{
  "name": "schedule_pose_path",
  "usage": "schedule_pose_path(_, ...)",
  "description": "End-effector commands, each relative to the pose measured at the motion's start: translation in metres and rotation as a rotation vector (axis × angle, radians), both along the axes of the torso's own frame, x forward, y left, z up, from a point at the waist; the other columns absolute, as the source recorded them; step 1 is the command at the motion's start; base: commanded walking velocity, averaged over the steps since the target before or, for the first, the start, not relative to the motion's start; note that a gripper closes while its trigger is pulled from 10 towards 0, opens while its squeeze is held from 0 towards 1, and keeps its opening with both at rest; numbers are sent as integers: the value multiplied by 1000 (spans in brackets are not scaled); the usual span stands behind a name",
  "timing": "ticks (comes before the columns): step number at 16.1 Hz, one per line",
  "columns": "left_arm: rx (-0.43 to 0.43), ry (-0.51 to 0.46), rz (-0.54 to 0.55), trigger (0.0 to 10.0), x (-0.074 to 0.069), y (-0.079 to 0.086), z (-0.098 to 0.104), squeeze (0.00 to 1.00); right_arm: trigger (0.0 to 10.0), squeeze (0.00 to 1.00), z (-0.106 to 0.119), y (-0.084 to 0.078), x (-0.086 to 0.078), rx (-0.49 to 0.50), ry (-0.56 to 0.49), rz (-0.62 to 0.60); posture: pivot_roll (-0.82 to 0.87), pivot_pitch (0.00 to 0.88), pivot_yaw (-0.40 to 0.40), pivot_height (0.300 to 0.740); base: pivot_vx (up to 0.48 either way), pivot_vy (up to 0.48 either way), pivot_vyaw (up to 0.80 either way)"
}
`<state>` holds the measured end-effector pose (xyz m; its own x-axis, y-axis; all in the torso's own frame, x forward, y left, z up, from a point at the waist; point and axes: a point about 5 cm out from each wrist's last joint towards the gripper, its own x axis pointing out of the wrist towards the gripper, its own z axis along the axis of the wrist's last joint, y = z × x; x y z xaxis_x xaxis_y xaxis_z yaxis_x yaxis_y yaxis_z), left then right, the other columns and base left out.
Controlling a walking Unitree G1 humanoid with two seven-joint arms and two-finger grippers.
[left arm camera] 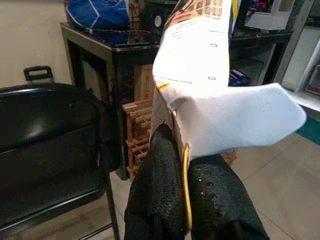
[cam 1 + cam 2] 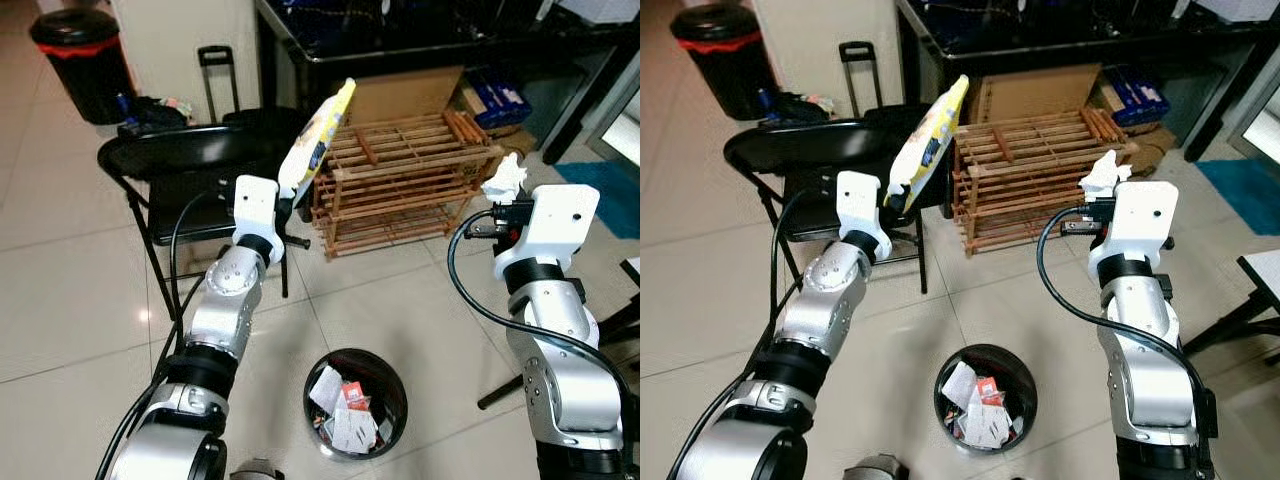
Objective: Picking trash to rubbish bin
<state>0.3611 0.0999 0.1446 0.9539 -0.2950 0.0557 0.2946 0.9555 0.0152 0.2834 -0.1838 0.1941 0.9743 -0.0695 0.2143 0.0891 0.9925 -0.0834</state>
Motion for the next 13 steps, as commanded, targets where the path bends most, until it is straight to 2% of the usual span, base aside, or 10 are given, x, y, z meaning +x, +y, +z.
schedule_pose_path(1,7,32,-18,10000,-1,-6,-6,0,10000,0,4,-4,-1,1,-13,-12,148,107,-21,740,0,0,0)
schedule_pose_path(8,21,73,-37,10000,-4,-2,-20,0,10000,0,0,2,-2,2,-2,1,151,124,-27,740,0,0,0)
schedule_pose_path(12,70,223,-81,10000,-12,-9,-56,0,10000,0,-14,9,-20,-12,57,-11,92,189,-19,740,0,0,0)
schedule_pose_path(13,73,233,-82,10000,-13,-10,-58,0,10000,0,-14,9,-22,-12,59,-14,77,200,-19,740,0,0,0)
